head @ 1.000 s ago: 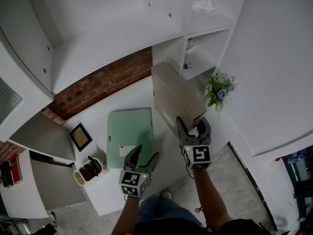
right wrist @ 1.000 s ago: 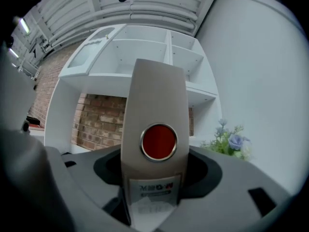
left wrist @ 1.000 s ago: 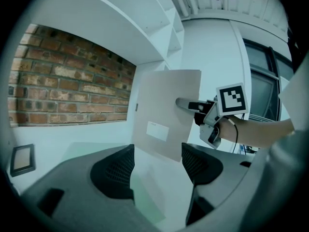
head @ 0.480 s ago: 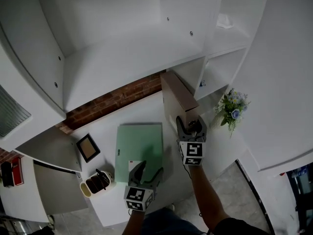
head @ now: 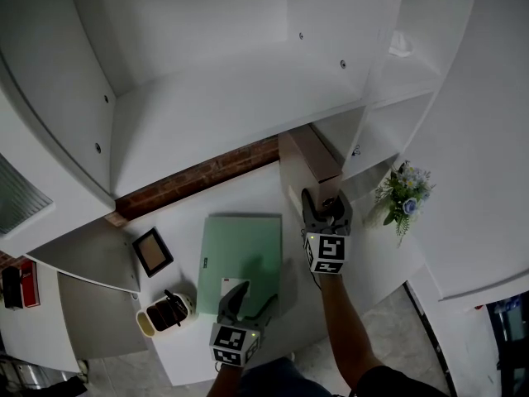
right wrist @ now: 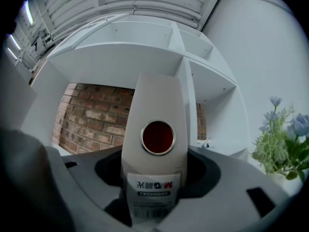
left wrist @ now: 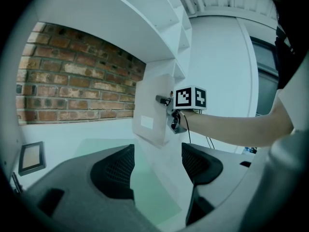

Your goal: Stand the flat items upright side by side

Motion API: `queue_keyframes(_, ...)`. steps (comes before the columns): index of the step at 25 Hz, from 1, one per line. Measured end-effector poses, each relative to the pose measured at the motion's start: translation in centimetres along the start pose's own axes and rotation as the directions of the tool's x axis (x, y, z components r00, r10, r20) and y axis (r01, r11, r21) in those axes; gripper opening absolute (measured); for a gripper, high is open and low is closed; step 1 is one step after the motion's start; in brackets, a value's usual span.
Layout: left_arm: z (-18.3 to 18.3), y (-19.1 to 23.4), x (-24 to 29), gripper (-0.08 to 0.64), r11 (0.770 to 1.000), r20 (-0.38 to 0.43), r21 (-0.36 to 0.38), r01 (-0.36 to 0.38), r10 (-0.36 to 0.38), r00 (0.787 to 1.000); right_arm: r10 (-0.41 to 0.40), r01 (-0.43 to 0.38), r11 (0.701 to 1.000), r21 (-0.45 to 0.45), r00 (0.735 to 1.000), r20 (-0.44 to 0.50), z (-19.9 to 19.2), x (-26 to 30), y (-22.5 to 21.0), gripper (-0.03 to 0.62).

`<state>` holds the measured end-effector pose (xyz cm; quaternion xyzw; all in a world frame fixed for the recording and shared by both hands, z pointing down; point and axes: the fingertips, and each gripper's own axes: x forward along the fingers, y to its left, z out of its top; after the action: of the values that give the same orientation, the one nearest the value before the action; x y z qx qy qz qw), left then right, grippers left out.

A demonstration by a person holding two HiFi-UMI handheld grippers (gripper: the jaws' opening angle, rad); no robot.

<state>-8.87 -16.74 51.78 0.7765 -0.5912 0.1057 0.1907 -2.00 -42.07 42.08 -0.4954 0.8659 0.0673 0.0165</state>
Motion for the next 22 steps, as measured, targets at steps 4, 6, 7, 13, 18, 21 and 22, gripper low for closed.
queue_keyframes(4,0.0,0.1,0.0,0.296,1.000,-0.004,0.002,0.000,0.000,1.000,0.011,-0.011,1.000,-0.013,1.000,0.024,-0.4,1.4,0.7,0.265)
queue_keyframes(6,-0.1,0.2,0.1,0.296,1.000,-0.001,0.001,0.001,-0.001,1.000,0.014,-0.013,1.000,-0.012,0.999,0.029,-0.8,1.7,0.9,0.265)
queue_keyframes(7,-0.1,0.2,0.1,0.296,1.000,0.000,0.002,0.001,-0.001,1.000,0.014,-0.014,1.000,-0.005,0.999,0.031,-1.1,1.8,0.9,0.265)
queue_keyframes(13,-0.7,0.0,0.1,0.296,1.000,-0.012,-0.002,0.010,-0.010,1.000,0.013,-0.014,1.000,0.024,0.999,0.037,-2.0,2.4,0.7,0.265)
queue_keyframes(18,-1.2,-0.4,0.3,0.296,1.000,-0.020,-0.005,0.020,-0.020,1.000,0.032,-0.032,0.999,0.016,0.999,0.036,-2.6,2.4,0.8,0.270)
queue_keyframes(21,-1.2,-0.6,0.3,0.296,1.000,-0.020,-0.004,0.026,-0.026,0.999,0.040,-0.041,0.999,0.022,0.999,0.020,-3.3,2.1,0.7,0.281)
queue_keyframes(22,-1.2,-0.6,0.3,0.296,1.000,-0.020,-0.004,0.027,-0.027,0.999,0.043,-0.043,0.999,0.028,0.999,0.012,-3.6,1.9,0.7,0.287)
